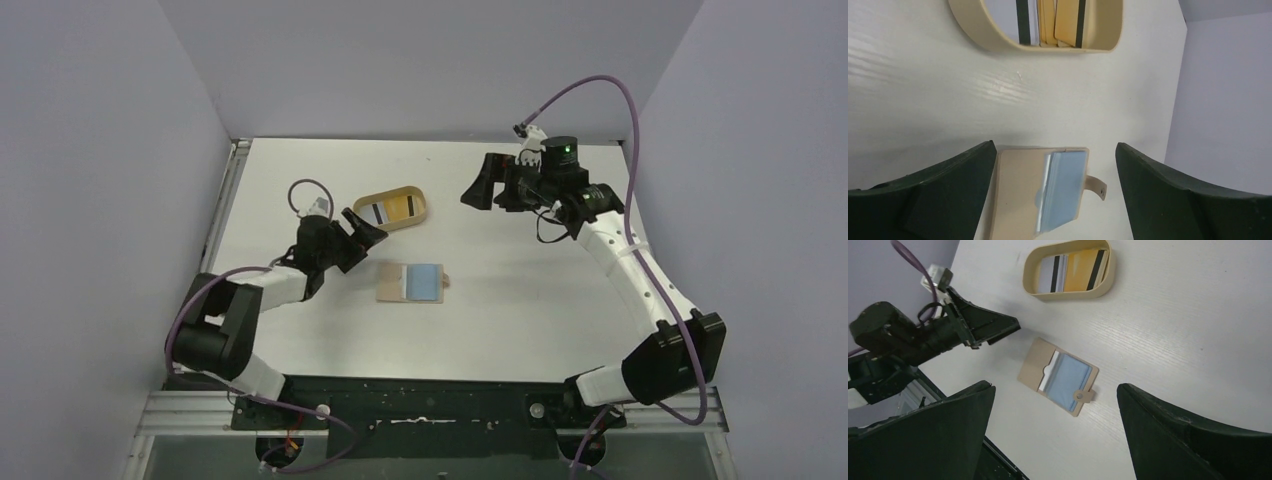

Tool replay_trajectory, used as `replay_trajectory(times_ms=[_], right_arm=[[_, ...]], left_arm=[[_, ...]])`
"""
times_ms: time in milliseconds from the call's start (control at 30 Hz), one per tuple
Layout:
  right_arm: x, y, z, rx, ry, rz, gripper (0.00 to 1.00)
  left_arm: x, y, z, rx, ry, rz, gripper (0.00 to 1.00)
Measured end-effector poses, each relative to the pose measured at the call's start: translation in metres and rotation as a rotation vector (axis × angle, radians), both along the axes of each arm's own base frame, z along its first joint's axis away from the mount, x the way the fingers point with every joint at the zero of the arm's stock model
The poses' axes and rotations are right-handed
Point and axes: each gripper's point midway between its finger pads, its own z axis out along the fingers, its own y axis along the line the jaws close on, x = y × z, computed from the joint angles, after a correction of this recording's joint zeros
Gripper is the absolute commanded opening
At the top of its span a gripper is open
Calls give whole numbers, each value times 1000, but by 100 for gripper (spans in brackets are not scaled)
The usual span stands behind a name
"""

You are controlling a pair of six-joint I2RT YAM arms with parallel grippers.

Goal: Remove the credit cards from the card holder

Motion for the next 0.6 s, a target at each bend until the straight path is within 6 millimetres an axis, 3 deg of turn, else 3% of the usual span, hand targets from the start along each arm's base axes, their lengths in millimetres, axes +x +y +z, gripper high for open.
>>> replay_trajectory(times_ms=[200,367,467,600], right_arm=[[-16,-21,-22,-64,6,-68,100],[-24,-45,-48,-148,19,-171,100],[-24,-65,-59,-210,11,-260,100],[-19,-89,-63,-269,-16,-393,100]], left_arm=[[5,49,50,163,-68,24,92],[-3,87,100,389,-150,62,93],[-15,115,111,532,-166,115,93],[-32,149,108,682,-154,172,94]])
